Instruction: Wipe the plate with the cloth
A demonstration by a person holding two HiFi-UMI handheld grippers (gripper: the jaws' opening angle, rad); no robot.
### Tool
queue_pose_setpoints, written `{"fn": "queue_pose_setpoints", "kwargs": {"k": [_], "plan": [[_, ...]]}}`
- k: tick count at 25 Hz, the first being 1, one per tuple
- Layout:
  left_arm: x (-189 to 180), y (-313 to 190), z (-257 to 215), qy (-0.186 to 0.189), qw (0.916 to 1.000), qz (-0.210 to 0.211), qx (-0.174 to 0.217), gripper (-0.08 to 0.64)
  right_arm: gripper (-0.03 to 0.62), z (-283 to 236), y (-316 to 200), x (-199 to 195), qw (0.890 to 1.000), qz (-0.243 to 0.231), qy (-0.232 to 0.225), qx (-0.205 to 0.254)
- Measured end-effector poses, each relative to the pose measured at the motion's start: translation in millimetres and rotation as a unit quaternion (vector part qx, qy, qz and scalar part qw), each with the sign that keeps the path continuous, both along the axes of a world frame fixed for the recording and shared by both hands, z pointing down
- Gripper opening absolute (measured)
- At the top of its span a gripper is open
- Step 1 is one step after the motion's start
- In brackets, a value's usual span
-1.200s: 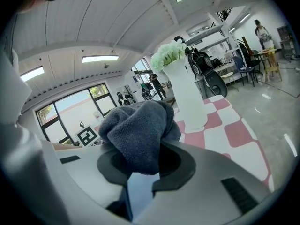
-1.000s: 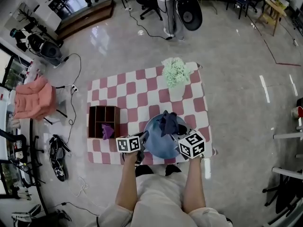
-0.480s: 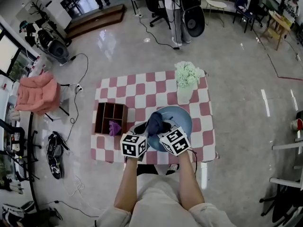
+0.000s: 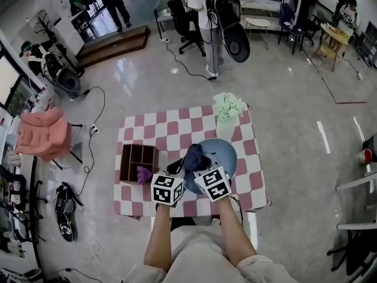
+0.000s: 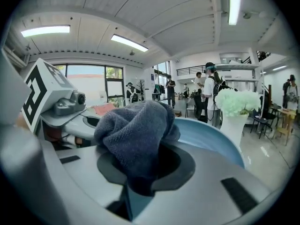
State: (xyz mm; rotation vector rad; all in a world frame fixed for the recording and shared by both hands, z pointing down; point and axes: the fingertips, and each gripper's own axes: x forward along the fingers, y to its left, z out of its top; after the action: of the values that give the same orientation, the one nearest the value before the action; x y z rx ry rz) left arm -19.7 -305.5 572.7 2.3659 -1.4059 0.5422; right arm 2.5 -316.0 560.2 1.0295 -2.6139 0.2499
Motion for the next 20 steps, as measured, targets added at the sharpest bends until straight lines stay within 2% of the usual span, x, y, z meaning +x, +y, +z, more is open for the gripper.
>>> {"fn": "queue_pose_setpoints", "kwargs": {"k": [3, 7, 10, 16, 20], "plan": [[2, 4, -1, -0.006, 1.0000, 0.001, 0.004, 0.025, 0.092, 1, 2, 4, 1.000, 0.006, -0.004, 0.001], [7, 9, -2, 0.006, 0.9999, 0.005, 0.009, 0.025, 0.092, 1, 1, 15, 1.000, 0.020, -0.007, 0.002], [16, 12, 0, 0.021, 0.9996, 0.018, 0.000, 0.026, 0.092, 1, 2, 26, 0.999, 0.028, -0.017, 0.003], [29, 13, 5, 0.014, 0.9994, 0.030, -0.005, 0.026, 0.092, 4, -2, 48, 0.998, 0.051, -0.022, -0.006], [39, 14, 9, 0.026, 0.9990, 0.036, -0.011, 0.027, 0.092, 8, -7, 67, 0.997, 0.069, -0.020, -0.011]]}}
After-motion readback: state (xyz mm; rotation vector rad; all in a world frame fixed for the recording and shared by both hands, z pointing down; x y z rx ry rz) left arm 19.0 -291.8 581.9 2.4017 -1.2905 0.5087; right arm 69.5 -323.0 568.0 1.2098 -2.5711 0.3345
